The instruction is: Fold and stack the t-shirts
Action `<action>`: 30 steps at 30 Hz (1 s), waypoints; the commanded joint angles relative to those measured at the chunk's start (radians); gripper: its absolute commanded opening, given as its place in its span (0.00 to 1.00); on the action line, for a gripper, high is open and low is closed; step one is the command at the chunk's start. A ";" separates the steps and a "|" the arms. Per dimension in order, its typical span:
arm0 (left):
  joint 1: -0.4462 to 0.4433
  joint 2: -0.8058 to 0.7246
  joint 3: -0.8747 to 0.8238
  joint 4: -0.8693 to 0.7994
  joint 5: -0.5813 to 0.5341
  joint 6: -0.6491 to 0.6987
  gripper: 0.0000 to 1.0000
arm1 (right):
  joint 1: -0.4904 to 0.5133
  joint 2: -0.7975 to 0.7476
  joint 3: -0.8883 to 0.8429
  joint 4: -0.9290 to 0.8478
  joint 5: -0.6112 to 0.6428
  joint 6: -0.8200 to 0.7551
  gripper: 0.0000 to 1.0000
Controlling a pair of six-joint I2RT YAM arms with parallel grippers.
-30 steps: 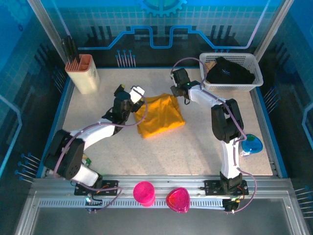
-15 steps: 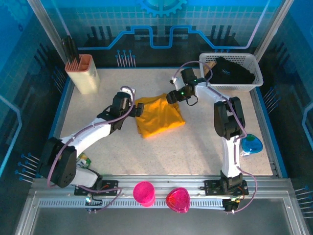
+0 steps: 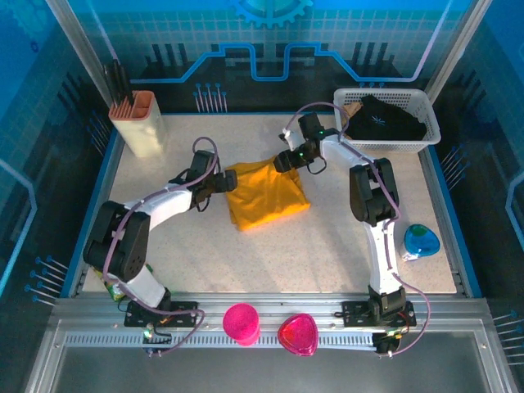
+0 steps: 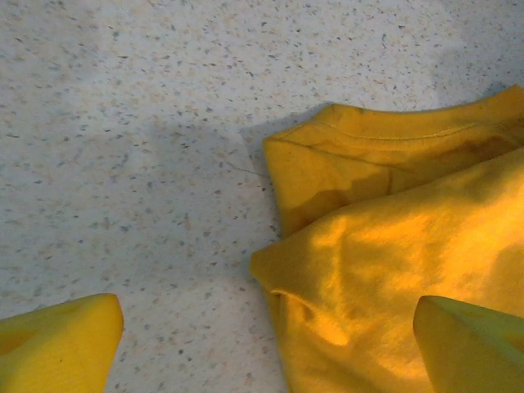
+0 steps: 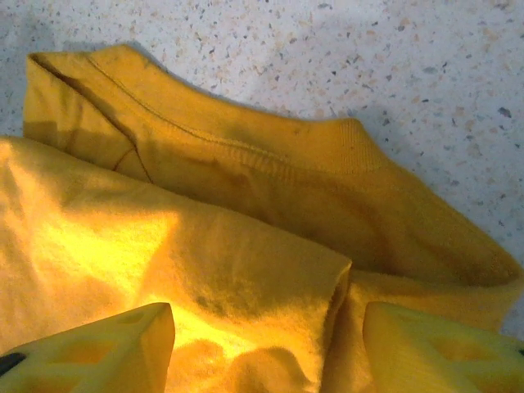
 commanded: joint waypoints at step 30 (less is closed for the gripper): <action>0.010 0.259 0.224 -0.108 0.208 -0.068 0.54 | -0.012 0.074 0.075 -0.005 -0.076 0.042 0.43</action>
